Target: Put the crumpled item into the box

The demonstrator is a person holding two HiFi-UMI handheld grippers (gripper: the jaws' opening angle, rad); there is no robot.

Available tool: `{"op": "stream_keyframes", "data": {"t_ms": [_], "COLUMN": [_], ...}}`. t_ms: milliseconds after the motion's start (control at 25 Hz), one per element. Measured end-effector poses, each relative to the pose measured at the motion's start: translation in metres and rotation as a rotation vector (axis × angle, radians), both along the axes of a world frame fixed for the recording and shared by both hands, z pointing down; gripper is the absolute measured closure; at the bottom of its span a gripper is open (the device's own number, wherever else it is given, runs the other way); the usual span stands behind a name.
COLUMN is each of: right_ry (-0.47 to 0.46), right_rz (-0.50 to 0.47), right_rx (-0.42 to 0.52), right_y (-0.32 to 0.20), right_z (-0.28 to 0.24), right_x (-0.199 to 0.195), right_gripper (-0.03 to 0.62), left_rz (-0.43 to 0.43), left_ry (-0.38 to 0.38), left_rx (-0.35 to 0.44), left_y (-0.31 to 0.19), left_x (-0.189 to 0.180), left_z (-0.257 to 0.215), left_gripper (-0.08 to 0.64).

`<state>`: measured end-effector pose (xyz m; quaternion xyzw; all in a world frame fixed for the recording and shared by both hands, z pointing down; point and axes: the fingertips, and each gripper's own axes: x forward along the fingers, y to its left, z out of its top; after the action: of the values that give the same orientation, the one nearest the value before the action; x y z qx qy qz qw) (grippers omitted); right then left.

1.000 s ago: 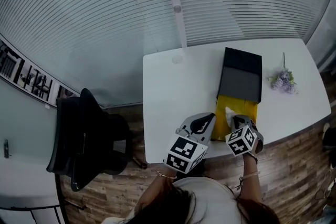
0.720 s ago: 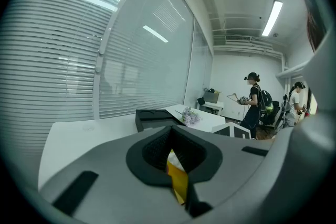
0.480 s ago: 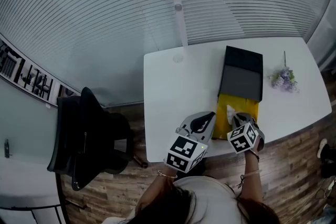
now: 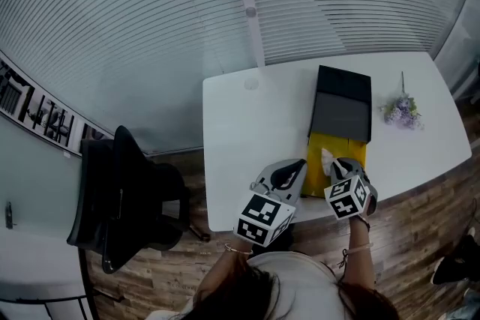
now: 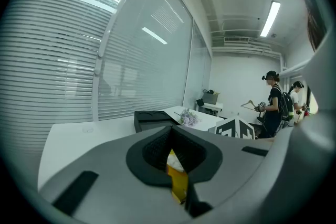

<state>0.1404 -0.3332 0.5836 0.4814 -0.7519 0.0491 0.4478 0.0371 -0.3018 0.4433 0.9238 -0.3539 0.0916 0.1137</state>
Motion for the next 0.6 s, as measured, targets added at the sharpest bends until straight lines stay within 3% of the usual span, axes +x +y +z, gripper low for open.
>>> {"op": "stream_keyframes", "data": {"t_ms": [600], "right_ry": [-0.302], "right_rz": [0.112], "right_rx": [0.152], "right_y": [0.015], "right_z": [-0.06], "right_x": [-0.001], "right_gripper": [0.528], "left_rz": [0.018], "left_ry": [0.004], "left_rx": [0.028], "left_y": [0.018], "left_x": [0.008], "left_z": [-0.009], "left_gripper": [0.543]}}
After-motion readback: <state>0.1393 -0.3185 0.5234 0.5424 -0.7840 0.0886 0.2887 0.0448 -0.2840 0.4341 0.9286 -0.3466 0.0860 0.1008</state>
